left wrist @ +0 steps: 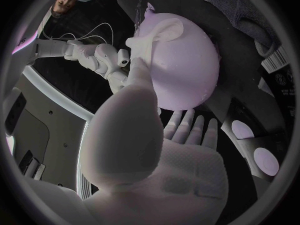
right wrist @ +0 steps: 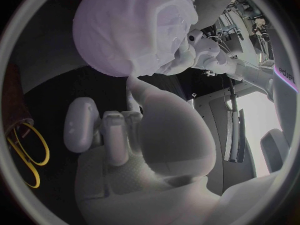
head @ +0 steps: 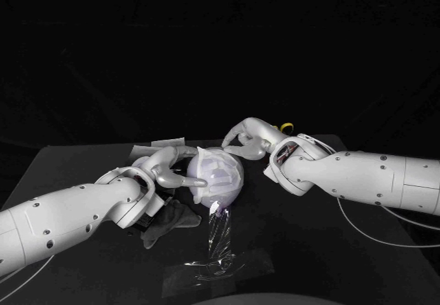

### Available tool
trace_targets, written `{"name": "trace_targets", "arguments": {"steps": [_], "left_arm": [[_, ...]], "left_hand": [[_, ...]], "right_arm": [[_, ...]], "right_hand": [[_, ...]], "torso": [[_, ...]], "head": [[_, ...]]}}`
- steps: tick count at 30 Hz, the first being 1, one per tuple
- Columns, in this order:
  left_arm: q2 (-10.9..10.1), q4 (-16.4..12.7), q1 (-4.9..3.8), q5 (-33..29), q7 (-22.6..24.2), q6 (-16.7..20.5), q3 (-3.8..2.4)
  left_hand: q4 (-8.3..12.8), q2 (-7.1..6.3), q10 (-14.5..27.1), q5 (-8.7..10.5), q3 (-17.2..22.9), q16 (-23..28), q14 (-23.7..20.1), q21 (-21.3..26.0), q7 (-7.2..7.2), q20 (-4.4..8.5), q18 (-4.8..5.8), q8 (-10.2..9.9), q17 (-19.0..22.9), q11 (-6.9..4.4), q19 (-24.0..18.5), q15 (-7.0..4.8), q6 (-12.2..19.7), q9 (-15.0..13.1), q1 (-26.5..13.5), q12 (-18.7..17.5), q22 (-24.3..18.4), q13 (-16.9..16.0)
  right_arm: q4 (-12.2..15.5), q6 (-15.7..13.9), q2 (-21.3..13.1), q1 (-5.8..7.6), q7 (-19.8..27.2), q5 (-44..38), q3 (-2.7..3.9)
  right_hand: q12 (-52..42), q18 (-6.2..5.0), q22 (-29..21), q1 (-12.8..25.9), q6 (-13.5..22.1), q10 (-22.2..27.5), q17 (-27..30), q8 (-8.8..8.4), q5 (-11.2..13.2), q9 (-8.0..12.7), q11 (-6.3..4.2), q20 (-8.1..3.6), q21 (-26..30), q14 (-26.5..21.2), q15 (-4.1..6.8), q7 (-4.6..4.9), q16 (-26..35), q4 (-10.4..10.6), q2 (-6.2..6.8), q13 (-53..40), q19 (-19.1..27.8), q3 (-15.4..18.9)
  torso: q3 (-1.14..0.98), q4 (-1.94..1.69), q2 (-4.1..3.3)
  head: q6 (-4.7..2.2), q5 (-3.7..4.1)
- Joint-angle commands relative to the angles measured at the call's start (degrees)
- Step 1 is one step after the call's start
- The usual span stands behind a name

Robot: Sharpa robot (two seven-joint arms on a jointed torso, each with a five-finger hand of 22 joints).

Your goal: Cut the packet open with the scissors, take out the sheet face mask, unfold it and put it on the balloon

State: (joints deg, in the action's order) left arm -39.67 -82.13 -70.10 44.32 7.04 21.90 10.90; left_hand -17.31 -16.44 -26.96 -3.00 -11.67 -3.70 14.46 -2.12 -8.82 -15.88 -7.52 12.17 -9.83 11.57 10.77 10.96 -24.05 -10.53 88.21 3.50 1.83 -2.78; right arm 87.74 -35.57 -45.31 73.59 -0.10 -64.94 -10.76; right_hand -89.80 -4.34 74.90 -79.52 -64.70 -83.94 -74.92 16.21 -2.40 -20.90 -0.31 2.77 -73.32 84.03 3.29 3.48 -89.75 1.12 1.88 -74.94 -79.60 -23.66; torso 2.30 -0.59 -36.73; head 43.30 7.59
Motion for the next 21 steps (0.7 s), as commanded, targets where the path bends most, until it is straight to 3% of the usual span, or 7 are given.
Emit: {"name": "trace_targets", "arguments": {"steps": [1,13,15,16,19,21], "left_arm": [[0.2,-0.1,0.07,0.1,-0.6,-1.0,0.05],[0.1,-0.2,0.06,0.1,-0.8,-1.0,0.05],[0.1,-0.2,0.06,0.1,-0.8,-1.0,0.05],[0.1,-0.2,0.06,0.1,-0.8,-1.0,0.05],[0.1,-0.2,0.06,0.0,-0.8,-1.0,0.05],[0.0,-0.2,0.06,0.0,-0.8,-1.0,0.05]], "left_hand": [[0.0,-0.08,-0.4,-0.27,0.2,0.1,0.4,0.0,-4.79,-0.05,-0.53,0.3,0.0,-0.13,0.3,-0.19,-0.5,0.0,0.7,-0.3,0.1,-0.1],[0.0,-0.11,-0.4,-0.27,0.2,0.2,0.4,0.0,-4.78,-0.08,-0.59,0.3,0.0,-0.14,0.4,-0.22,-0.5,0.0,0.7,-0.3,0.1,-0.1],[0.0,-0.11,-0.4,-0.27,0.2,0.2,0.4,0.0,-4.78,-0.08,-0.59,0.3,0.0,-0.14,0.4,-0.22,-0.5,0.0,0.7,-0.3,0.1,-0.1],[0.0,-0.11,-0.4,-0.27,0.2,0.2,0.4,0.0,-4.78,-0.08,-0.59,0.3,0.0,-0.14,0.4,-0.22,-0.5,0.0,0.7,-0.3,0.1,-0.1],[0.0,-0.11,-0.4,-0.27,0.2,0.2,0.4,0.0,-4.78,-0.09,-0.61,0.3,0.0,-0.14,0.4,-0.23,-0.5,0.0,0.7,-0.3,0.1,-0.1],[0.0,-0.11,-0.4,-0.27,0.2,0.2,0.4,0.0,-4.78,-0.09,-0.61,0.3,0.0,-0.14,0.4,-0.23,-0.5,0.0,0.7,-0.3,0.1,-0.1]], "right_arm": [[-0.3,-0.2,0.0,0.04,-0.8,1.6,0.06],[-0.6,0.4,-0.2,0.16,-1.0,2.0,0.09],[0.0,0.7,-0.7,0.19,-0.5,2.7,0.09],[0.3,0.9,-0.9,0.2,-0.3,2.8,0.09],[1.7,1.3,-2.0,0.23,-0.2,2.7,0.09],[2.8,1.6,-2.9,0.23,-0.4,2.5,0.08]], "right_hand": [[-0.2,0.07,1.1,0.5,0.0,-6.1,-15.1,0.32,-0.4,-3.5,-0.29,-0.23,0.0,6.0,0.5,0.13,-0.2,0.0,-0.23,-15.1,-0.1,-0.2],[-0.2,0.01,1.0,1.8,0.7,-6.1,-15.1,1.21,-0.4,-4.7,-0.31,-0.29,0.3,6.0,0.54,0.12,-0.2,-0.7,0.3,-15.1,0.0,-1.9],[-0.2,-0.16,0.5,2.4,1.6,-6.1,-15.1,1.02,-0.4,-4.8,-0.22,-0.26,1.1,6.0,0.5,0.24,-0.2,-0.8,0.95,-15.1,0.4,-1.9],[-0.2,-0.24,0.2,2.9,2.6,-6.1,-15.1,0.64,-0.3,-4.8,-0.11,-0.23,1.5,6.0,0.46,0.38,-0.2,-0.9,1.76,-15.1,0.7,-1.6],[-0.2,-0.26,0.0,4.3,4.6,-6.1,-15.1,-0.5,-0.4,-4.5,0.6,-0.01,1.8,6.0,-0.01,1.32,-0.2,-0.3,2.42,-15.1,0.9,-1.0],[0.1,-0.19,-0.1,5.9,7.1,-5.9,-15.1,-2.3,-0.4,-3.9,1.7,0.56,2.1,6.0,-0.95,2.64,-0.2,0.5,3.5,-14.8,1.0,-0.2]], "torso": [[0.03,-0.03,-0.03],[0.07,-0.01,-0.04],[0.09,0.02,-0.04],[0.1,0.03,-0.05],[0.08,0.05,-0.06],[0.05,0.03,-0.06]], "head": [[0.01,0.04],[-0.12,0.04],[-0.17,0.1],[-0.21,0.08],[-0.24,0.08],[-0.23,0.18]]}}
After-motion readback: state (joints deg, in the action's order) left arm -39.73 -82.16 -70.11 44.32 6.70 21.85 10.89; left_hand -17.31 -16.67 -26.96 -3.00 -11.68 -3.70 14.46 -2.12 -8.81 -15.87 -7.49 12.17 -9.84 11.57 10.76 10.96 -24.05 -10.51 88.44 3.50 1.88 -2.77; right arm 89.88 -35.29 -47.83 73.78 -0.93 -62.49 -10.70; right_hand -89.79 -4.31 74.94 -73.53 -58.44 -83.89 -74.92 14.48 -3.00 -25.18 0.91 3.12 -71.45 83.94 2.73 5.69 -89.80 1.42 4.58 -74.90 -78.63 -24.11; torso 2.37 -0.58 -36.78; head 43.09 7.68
